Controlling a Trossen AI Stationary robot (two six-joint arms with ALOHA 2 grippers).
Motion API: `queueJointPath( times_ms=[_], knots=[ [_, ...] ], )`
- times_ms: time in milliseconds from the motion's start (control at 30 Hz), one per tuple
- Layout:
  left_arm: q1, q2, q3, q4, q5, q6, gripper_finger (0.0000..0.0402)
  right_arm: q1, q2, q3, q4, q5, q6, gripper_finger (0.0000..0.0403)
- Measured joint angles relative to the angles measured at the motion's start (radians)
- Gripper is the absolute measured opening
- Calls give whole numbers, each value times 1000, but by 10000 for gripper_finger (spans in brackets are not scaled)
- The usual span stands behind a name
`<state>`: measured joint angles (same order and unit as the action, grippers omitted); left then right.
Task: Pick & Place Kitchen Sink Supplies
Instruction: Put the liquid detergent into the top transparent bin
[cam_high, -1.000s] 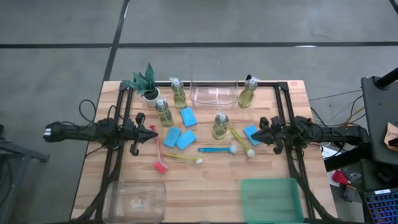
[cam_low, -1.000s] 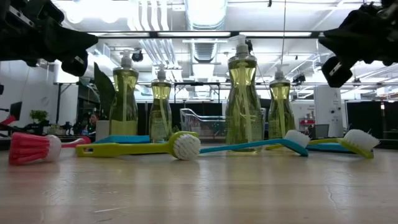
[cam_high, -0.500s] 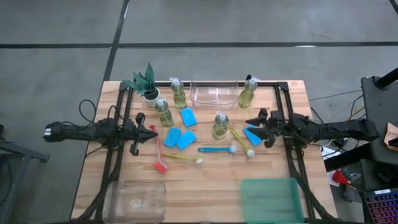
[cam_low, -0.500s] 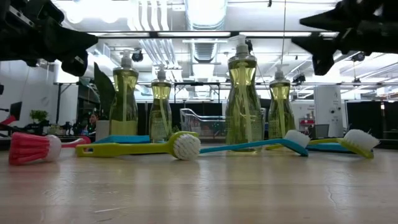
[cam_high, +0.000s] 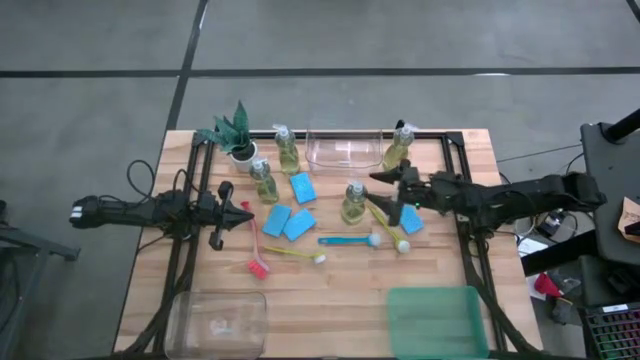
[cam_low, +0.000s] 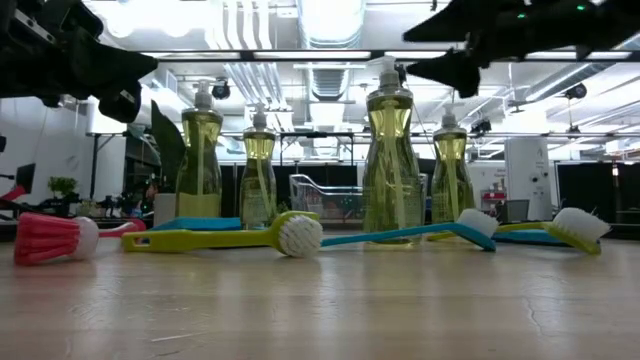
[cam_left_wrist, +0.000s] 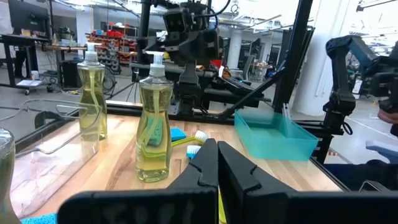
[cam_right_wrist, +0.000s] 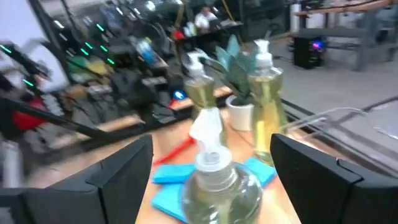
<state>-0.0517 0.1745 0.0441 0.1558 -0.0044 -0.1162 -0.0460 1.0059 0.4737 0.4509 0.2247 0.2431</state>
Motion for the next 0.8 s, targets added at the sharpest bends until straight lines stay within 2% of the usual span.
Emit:
queueJointPath(
  times_ms=[167,400,600,800],
  knots=[
    [0,0,0,-1,0,0,0,0,126,90,-31,30,-61,302],
    [0,0,0,-1,0,0,0,0,234,173,-44,41,-124,298],
    [0,1,0,-1,0,0,0,0,254,206,-147,41,-121,293],
    [0,4,0,-1,0,0,0,0,232,190,-170,41,-95,272]
  ],
)
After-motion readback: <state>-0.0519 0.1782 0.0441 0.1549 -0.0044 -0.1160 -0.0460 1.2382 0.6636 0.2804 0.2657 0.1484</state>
